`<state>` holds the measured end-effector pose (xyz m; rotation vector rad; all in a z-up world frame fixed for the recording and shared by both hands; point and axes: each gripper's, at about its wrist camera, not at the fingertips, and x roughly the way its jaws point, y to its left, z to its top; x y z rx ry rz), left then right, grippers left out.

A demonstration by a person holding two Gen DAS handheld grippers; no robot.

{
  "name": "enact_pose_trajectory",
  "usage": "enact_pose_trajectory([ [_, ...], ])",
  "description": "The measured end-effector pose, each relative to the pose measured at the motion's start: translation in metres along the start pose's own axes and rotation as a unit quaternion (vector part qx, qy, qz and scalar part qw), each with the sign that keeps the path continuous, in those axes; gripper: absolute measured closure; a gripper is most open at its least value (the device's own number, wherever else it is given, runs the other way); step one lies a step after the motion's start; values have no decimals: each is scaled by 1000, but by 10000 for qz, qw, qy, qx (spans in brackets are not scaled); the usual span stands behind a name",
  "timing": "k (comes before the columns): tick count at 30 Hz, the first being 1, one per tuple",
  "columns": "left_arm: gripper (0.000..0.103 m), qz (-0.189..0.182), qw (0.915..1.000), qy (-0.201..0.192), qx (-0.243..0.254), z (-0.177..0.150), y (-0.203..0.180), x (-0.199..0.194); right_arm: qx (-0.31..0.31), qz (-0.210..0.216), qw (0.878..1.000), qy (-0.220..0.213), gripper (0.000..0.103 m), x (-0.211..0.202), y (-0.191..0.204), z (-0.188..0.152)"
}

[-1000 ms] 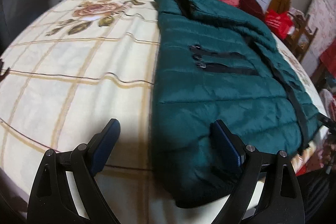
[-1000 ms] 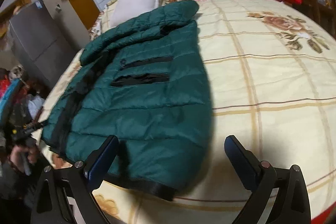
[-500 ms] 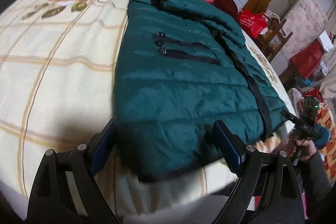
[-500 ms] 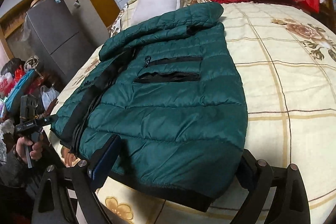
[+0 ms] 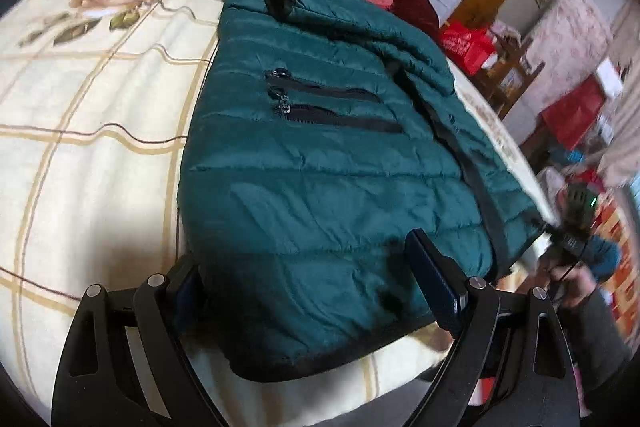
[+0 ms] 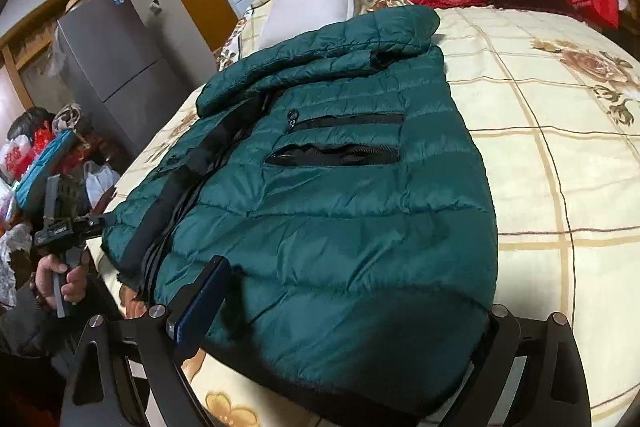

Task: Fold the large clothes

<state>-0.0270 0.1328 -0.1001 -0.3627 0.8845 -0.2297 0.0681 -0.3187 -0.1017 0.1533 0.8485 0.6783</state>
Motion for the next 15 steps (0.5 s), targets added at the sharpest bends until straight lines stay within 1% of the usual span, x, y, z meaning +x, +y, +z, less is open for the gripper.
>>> enact_pose_trajectory([
  [2,13,193,9995,-52,257,-5,-6,1,180,26,9998,-124,7,-2,-3,-2],
  [3,13,263,9991,-102,316,-7,-8,2,234,15,9997,-103,7,-3,-3,-1],
  [5,13,300,9989,-169,307,-8,-8,3,223,6,9997,98,7,-2,-3,3],
  [7,13,243,9994,-197,155,-7,-5,2,115,-129,9997,191,23,-3,-2,5],
  [8,13,194,9995,-219,66,-6,-2,2,105,-120,9996,214,34,-3,-3,5],
  [11,13,18,9995,-248,-183,-4,5,0,239,-18,9996,165,50,-8,-10,6],
  [12,13,-18,9995,-224,-208,-3,5,0,287,1,9995,149,52,-8,-12,6],
  [15,13,-31,9996,-167,-206,-1,5,0,319,-12,9993,193,52,-8,-14,4],
])
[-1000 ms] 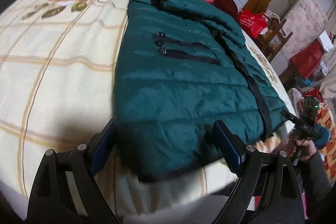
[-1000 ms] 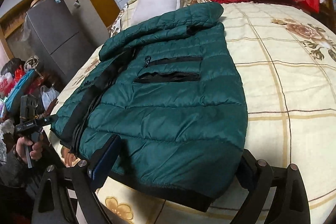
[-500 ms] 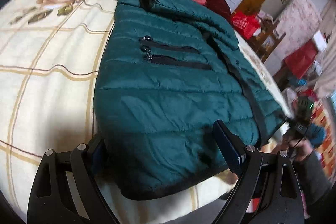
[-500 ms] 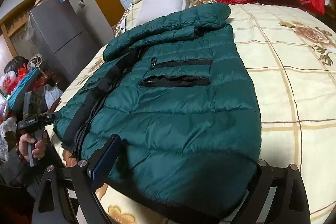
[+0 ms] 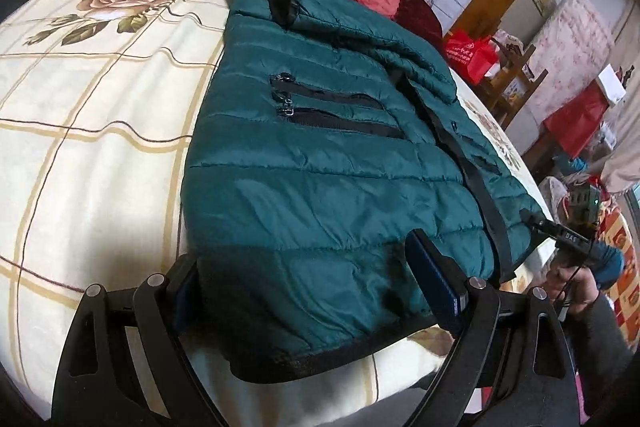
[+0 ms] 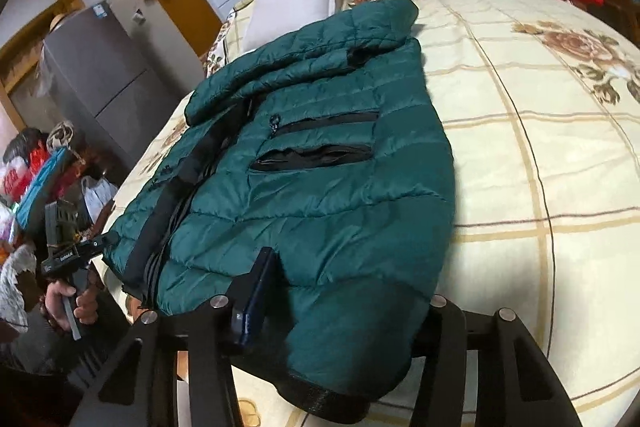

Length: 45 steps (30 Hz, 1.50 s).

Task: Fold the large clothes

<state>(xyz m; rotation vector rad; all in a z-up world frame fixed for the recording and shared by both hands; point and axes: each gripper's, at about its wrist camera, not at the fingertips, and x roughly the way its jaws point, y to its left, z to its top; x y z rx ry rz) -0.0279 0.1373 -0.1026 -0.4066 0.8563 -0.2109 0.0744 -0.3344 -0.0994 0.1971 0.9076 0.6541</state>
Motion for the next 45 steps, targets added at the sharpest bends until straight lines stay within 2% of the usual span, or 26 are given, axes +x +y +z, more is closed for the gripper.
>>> enact_pose_trajectory([
  [18,13,-17,10000,11,-12,-1,-1,-1,-34,-79,10000,36,51,3,1,0],
  [25,14,-108,9996,-10,-253,7,6,0,156,16,9999,47,49,2,-2,0],
  [27,34,107,9997,25,-223,11,6,3,92,11,9999,71,50,1,0,-1],
  [29,68,357,9992,79,-170,14,7,5,-159,-110,9998,97,52,2,6,-2],
  [30,75,401,9990,59,-177,15,7,3,-327,-226,9992,86,61,1,10,-3],
  [31,85,418,9990,6,-130,15,6,0,-492,-321,9983,44,66,0,15,-3],
  [32,90,475,9989,-58,-22,15,2,-5,-613,-350,9975,-24,72,-2,19,-3],
  [36,95,600,9972,-267,359,12,-13,-25,-824,-534,9946,-346,86,-20,34,-4],
  [40,95,568,9968,-431,373,8,-15,-51,-732,-645,9932,-636,89,-42,45,-15],
  [45,95,424,9980,-407,209,-2,-9,-72,-558,-688,9933,-745,90,-66,57,-30],
])
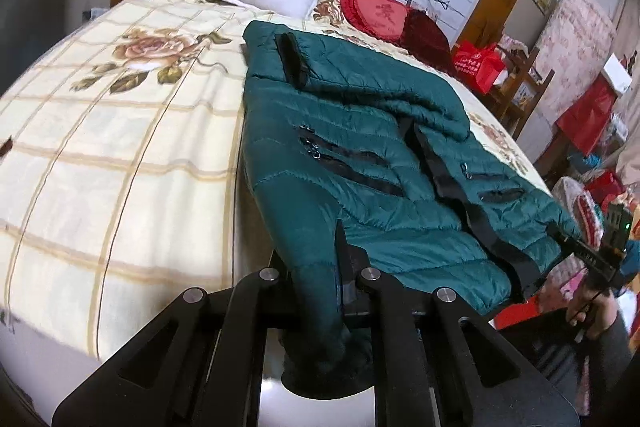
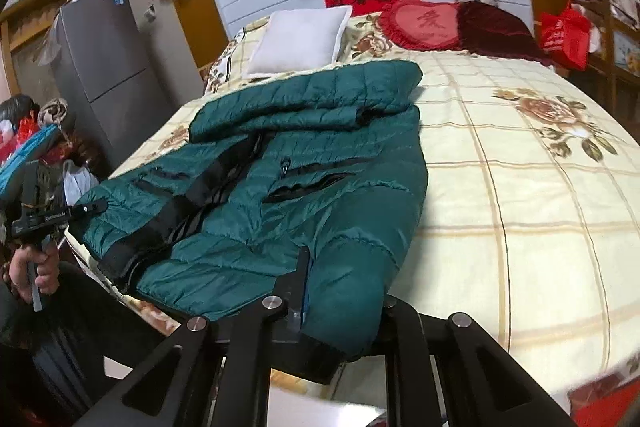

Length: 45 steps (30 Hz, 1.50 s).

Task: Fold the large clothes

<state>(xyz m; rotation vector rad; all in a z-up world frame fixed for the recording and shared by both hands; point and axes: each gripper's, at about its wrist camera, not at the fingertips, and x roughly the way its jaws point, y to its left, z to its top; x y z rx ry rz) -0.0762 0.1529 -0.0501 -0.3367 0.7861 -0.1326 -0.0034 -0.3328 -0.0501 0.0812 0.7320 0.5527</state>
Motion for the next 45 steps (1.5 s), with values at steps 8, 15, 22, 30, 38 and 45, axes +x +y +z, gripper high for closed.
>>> enact_pose_trajectory([
  [8,95,-142,9998,-100,72,-21,-9,-45,125,-5,9999,-104,90,-36,12,-9],
  [15,95,-282,9994,-175,18,-29,-14,-69,218,-92,9992,-315,90,-63,18,-10],
  [22,95,-623,9961,-620,-18,-30,-16,-112,132,-97,9967,-793,90,-102,30,3],
  [30,95,-1050,9867,-1239,-80,-16,-26,-156,-41,-58,9924,-1230,90,-146,45,23],
  [38,94,-1105,9836,-1330,-503,59,-31,-130,196,100,9909,-1328,90,-118,29,79],
  [45,94,-300,9902,-1121,-772,136,-22,-41,1035,91,9902,-935,90,-15,-21,158],
])
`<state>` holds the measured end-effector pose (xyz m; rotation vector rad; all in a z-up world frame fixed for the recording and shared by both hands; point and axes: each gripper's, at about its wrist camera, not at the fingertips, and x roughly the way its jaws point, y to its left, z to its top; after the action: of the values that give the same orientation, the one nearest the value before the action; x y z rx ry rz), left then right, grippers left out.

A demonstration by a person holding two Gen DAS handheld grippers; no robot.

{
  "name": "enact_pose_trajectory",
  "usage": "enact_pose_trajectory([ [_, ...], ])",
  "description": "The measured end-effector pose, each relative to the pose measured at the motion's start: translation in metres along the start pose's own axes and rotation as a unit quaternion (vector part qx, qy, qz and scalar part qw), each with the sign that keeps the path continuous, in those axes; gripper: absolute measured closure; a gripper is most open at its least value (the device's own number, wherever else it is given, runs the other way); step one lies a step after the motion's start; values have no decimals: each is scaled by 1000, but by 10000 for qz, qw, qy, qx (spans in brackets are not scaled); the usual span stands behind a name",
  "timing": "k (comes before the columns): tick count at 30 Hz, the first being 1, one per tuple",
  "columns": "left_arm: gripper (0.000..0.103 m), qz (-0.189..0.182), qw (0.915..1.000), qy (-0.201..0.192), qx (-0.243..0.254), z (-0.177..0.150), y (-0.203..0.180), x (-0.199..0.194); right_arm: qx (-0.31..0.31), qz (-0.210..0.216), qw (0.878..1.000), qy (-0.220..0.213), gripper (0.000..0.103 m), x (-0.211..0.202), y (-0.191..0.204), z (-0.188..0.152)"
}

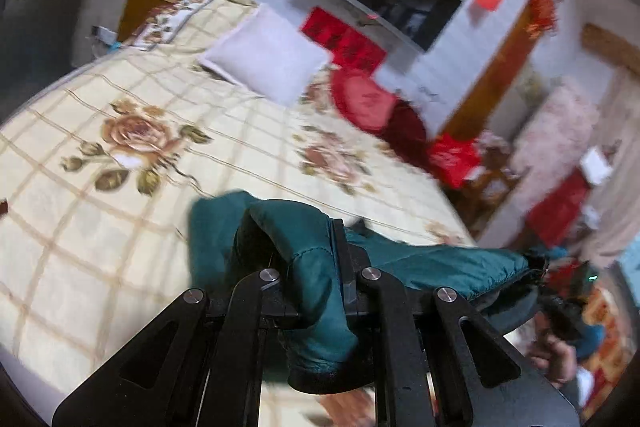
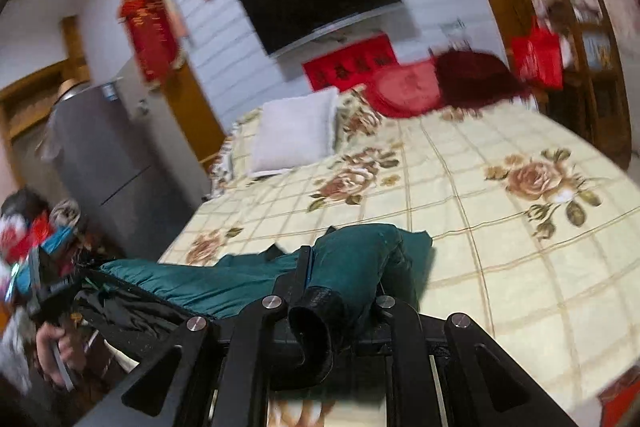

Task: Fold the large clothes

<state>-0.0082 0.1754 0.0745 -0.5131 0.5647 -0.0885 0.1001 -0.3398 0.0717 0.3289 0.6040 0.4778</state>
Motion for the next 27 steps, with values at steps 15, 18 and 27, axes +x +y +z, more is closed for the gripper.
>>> enact_pose_trajectory([
  [15,90,1328,9890,478,451,-2,45,186,91,-1225,9884,899,90,210,-57,2],
  [18,90,1340,9885,577,400,-6,50,195,188,-1207,9873,1012,84,221,-64,-3],
  [27,83,1311,9840,1060,585,23,32,171,1107,-430,9863,1144,58,177,-68,22],
])
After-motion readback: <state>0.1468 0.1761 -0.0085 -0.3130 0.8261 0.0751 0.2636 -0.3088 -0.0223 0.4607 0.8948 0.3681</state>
